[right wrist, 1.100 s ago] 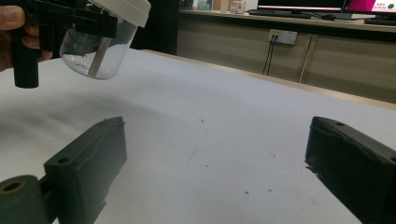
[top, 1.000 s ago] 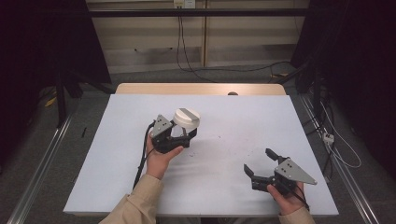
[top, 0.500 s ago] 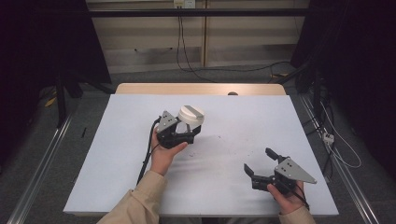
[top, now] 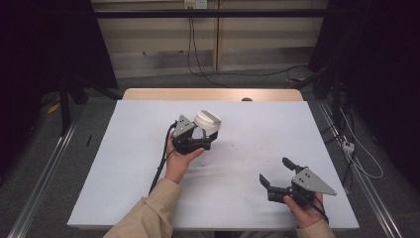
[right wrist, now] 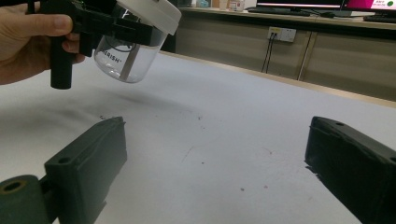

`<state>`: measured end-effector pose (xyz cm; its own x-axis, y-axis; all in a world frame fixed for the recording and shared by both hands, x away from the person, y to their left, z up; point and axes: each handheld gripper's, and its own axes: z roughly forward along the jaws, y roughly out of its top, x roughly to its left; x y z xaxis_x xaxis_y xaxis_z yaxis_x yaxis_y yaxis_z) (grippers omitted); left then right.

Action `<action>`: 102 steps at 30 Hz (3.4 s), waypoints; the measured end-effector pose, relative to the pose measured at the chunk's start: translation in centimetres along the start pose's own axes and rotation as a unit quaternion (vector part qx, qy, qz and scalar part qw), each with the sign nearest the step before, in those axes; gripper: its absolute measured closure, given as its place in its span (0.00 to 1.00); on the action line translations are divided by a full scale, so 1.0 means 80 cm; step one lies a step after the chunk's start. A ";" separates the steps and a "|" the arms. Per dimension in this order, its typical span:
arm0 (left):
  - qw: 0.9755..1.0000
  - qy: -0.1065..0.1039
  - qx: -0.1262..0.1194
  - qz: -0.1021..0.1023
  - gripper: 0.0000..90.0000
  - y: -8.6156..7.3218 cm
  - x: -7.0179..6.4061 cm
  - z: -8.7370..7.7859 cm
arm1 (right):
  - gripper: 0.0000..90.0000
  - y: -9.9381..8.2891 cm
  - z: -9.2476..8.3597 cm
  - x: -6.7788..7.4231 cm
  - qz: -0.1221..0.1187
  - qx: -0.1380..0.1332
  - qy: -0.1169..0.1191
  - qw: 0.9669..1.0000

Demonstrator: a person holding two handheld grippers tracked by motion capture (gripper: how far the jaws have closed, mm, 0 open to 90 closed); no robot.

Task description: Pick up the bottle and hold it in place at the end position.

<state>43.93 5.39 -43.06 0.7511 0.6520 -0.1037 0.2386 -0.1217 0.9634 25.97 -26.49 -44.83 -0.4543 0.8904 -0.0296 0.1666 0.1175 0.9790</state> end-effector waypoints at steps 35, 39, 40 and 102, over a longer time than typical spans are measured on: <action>1.000 -0.012 0.021 0.002 0.21 -0.004 -0.002 0.052 | 0.05 -0.003 -0.001 -0.004 0.004 0.002 -0.006 1.000; 1.000 -0.015 0.026 0.007 0.21 -0.006 -0.004 0.058 | 0.05 -0.003 -0.001 -0.004 0.004 0.000 -0.007 1.000; 0.999 -0.016 0.028 0.008 0.21 -0.007 -0.005 0.060 | 0.05 -0.003 -0.001 -0.004 0.003 0.000 -0.006 1.000; 0.997 -0.042 0.056 0.045 0.21 -0.021 -0.002 0.054 | 0.05 -0.005 0.008 -0.001 0.002 0.012 -0.004 1.000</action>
<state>46.10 2.28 -45.71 0.8205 0.5700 -0.0429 0.2314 -0.2625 0.9368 26.49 -26.34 -45.34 -0.4461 0.8945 -0.0283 0.1890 0.1251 0.9740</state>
